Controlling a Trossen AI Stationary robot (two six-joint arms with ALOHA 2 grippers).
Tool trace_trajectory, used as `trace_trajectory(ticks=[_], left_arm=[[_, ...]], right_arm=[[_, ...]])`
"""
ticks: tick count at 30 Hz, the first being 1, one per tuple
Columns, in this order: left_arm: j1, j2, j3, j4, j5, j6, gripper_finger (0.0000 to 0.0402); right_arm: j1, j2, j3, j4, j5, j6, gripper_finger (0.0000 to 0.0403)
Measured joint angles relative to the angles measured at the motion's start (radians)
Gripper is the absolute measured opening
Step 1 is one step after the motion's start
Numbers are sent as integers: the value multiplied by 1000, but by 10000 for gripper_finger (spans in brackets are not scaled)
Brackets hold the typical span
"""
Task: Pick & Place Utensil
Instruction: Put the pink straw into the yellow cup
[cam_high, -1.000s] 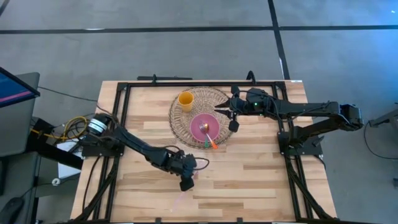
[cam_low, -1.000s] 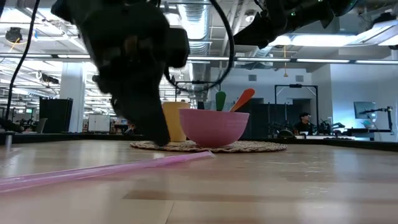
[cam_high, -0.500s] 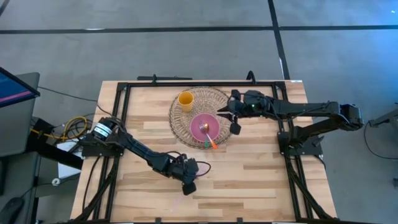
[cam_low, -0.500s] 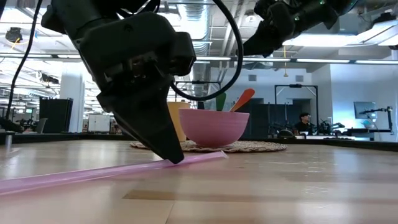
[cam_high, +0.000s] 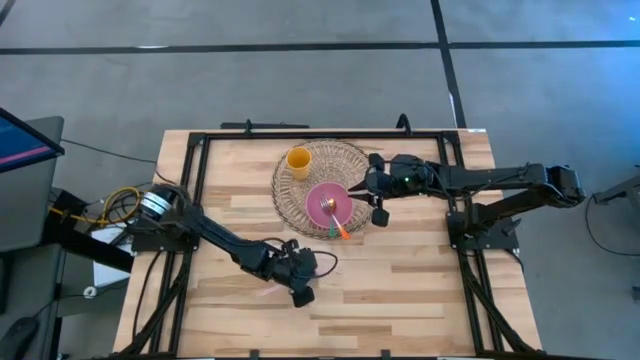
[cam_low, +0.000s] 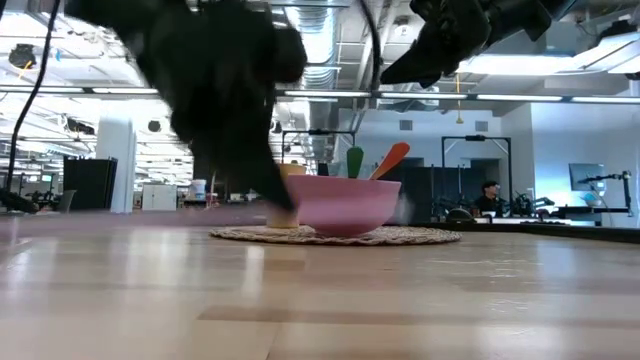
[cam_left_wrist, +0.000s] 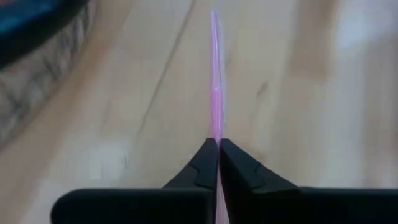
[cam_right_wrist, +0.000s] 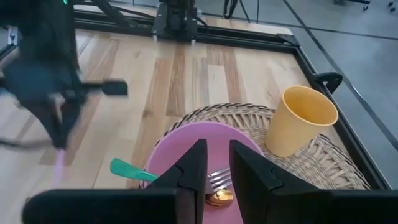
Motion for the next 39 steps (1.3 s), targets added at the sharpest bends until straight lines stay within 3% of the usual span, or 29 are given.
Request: trace_trajectory(ticks=[9, 13, 19, 28, 30, 34, 39], left_arm=[[-13, -196, 4, -24, -86, 129, 7], [-39, -283, 3, -39, -176, 202, 7], [-60, -422, 4, -36, -423, 361, 8], [13, -559, 4, 12, -547, 595, 7], [57, -563, 4, 76, -520, 640, 7], [163, -562, 4, 188, -312, 754, 7], [325, -557, 4, 258, -162, 786, 7]], right_arm=[[-1, 0, 0, 0, 2, 30, 61], [-1, 0, 0, -1, 2, 50, 61], [-1, 0, 0, -11, 2, 62, 61], [-1, 0, 0, -11, 2, 78, 61], [-1, 0, 0, -11, 2, 78, 61], [-1, 0, 0, -7, 2, 78, 61], [-1, 0, 0, -6, 2, 77, 61]])
